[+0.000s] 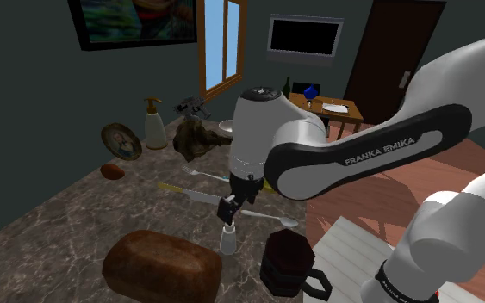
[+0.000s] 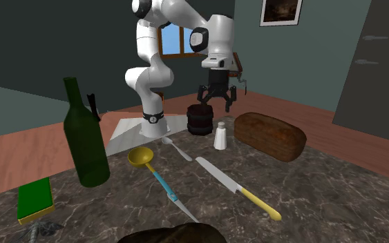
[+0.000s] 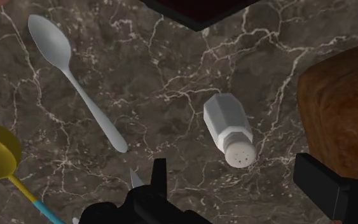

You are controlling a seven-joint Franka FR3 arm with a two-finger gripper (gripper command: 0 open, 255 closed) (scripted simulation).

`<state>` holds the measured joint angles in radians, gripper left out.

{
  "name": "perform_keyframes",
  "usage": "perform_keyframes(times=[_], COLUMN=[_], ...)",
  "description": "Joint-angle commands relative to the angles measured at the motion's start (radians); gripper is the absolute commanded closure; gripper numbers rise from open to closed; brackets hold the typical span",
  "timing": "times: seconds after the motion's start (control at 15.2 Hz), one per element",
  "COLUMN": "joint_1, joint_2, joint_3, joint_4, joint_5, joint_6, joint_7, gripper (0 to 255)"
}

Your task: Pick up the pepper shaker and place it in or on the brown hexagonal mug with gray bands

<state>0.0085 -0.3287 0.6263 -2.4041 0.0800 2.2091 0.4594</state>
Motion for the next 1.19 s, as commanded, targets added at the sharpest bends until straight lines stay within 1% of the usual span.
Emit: perform_keyframes(times=[0.0, 0.07, 0.59, 1.06, 1.12], joint_1=[-0.031, -0.041, -0.066, -0.066, -0.066], joint_2=[0.089, 0.122, 0.209, 0.209, 0.209], joint_3=[0.055, 0.075, 0.096, 0.096, 0.096], joint_4=[0.035, 0.048, 0.012, 0.012, 0.012], joint_5=[-0.070, -0.102, -0.182, -0.182, -0.182], joint_6=[0.056, 0.073, 0.175, 0.175, 0.175], joint_7=[0.076, 0.108, 0.167, 0.167, 0.167], gripper=[0, 0, 0, 0, 255])
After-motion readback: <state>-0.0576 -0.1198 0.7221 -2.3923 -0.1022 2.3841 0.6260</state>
